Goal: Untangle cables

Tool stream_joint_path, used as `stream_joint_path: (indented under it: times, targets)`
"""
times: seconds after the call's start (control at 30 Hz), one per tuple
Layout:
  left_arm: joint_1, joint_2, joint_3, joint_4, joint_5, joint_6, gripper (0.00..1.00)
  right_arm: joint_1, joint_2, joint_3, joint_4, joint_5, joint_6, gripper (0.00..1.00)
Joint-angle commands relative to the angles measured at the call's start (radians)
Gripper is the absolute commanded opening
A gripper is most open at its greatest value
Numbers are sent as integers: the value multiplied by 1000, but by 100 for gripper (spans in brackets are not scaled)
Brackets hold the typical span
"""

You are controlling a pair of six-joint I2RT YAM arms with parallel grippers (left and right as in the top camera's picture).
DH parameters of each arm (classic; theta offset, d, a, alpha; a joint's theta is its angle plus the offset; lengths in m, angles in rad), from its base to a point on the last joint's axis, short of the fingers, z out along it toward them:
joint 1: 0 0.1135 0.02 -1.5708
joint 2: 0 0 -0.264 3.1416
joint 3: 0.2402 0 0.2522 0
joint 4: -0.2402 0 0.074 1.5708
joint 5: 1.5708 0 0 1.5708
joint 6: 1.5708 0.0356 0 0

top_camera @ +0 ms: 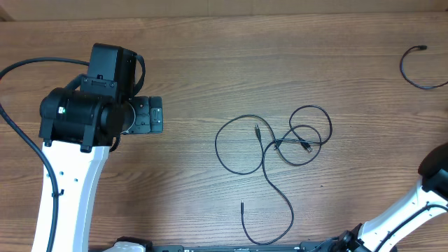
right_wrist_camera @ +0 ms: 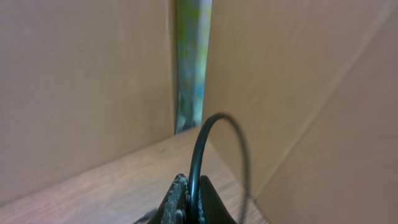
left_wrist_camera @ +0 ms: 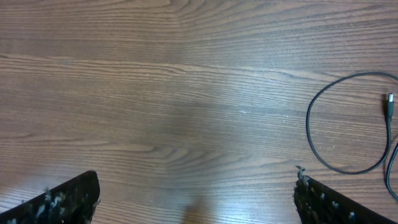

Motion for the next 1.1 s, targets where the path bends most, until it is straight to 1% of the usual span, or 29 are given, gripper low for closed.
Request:
stream_joint_path:
  times: [0.0, 0.17, 0.3, 0.53, 0.57, 0.6, 0.63, 0.77, 0.93, 1.0, 1.07]
  targets:
    - [-1, -19, 23, -10, 5, 15, 99, -6, 93, -7, -21, -24, 10, 4]
    - [-1, -19, 23, -14, 6, 15, 100, -6, 201, -21, -81, -24, 10, 4]
    - [-1, -19, 23, -16, 13, 15, 100, -6, 255, -45, -114, -24, 15, 4]
    - [-1, -19, 23, -32, 35, 15, 100, -6, 283, -85, -113, -28, 22, 4]
    - [-1, -19, 23, -34, 35, 15, 100, -6, 283, -85, -116, -29, 24, 26]
    - [-1, -19, 23, -35, 35, 15, 99, -6, 283, -85, -118, -30, 41, 57]
    - [-1, -19, 23, -35, 35, 15, 99, -6, 276, -81, -124, -53, 51, 100]
    - [-1, -19, 23, -29, 39, 15, 100, -6, 209, -68, -131, -209, 51, 100]
    - [-1, -19, 23, -28, 38, 16, 99, 0, 67, -38, -170, -274, 60, 100]
    - [-1, -19, 23, -28, 38, 16, 100, 3, 4, -38, -197, -277, 100, 100]
    - [-1, -19, 23, -27, 37, 17, 100, 3, -51, -38, -247, -278, 174, 100]
